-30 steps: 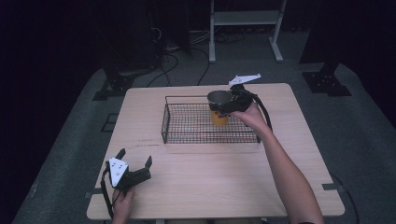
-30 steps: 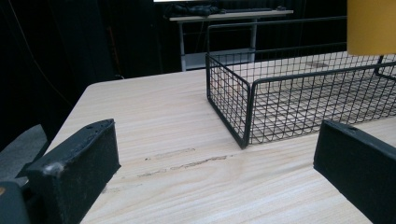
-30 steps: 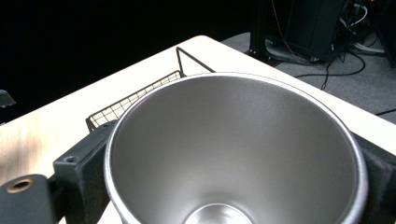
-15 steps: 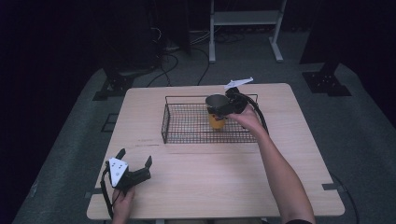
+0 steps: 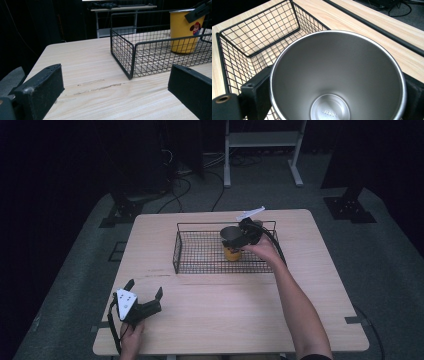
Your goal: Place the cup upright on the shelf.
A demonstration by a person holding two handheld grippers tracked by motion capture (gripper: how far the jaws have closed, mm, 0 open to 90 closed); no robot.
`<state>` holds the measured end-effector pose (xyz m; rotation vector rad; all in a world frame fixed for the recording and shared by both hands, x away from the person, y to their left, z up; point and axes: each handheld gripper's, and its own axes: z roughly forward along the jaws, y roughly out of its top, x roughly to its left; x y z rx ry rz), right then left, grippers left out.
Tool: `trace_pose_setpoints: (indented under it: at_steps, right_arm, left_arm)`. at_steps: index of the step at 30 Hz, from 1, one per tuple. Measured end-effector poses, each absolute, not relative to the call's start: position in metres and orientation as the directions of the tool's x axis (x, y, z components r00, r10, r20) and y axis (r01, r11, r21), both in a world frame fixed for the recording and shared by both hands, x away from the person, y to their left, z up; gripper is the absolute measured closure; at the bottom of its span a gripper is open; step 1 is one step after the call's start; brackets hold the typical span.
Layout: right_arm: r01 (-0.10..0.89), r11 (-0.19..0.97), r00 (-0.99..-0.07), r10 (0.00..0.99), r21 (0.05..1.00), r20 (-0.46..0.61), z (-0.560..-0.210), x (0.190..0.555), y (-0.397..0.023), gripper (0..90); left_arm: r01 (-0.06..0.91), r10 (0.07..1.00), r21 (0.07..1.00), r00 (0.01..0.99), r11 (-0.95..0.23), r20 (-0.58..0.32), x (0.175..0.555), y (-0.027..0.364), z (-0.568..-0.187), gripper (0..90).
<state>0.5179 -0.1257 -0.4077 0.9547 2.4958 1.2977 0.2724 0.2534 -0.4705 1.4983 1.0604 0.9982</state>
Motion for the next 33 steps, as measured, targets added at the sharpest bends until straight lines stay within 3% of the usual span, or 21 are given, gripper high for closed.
trace_pose_setpoints:
  at_steps: [28, 33]
  right_arm:
    - [0.437, 0.460, -0.802, 0.589, 0.773, 0.103, -0.4068, 0.5117, -0.1201, 6.8]
    - [0.431, 0.454, -0.801, 0.590, 0.780, 0.100, -0.4066, 0.5117, -0.1201, 2.4]
  left_arm:
    - [0.131, 0.960, 0.985, 0.272, -0.109, 0.071, 0.2727, 0.2531, -0.4705, 0.0]
    - [0.132, 0.960, 0.985, 0.271, -0.109, 0.069, 0.2729, 0.2532, -0.4704, 0.0]
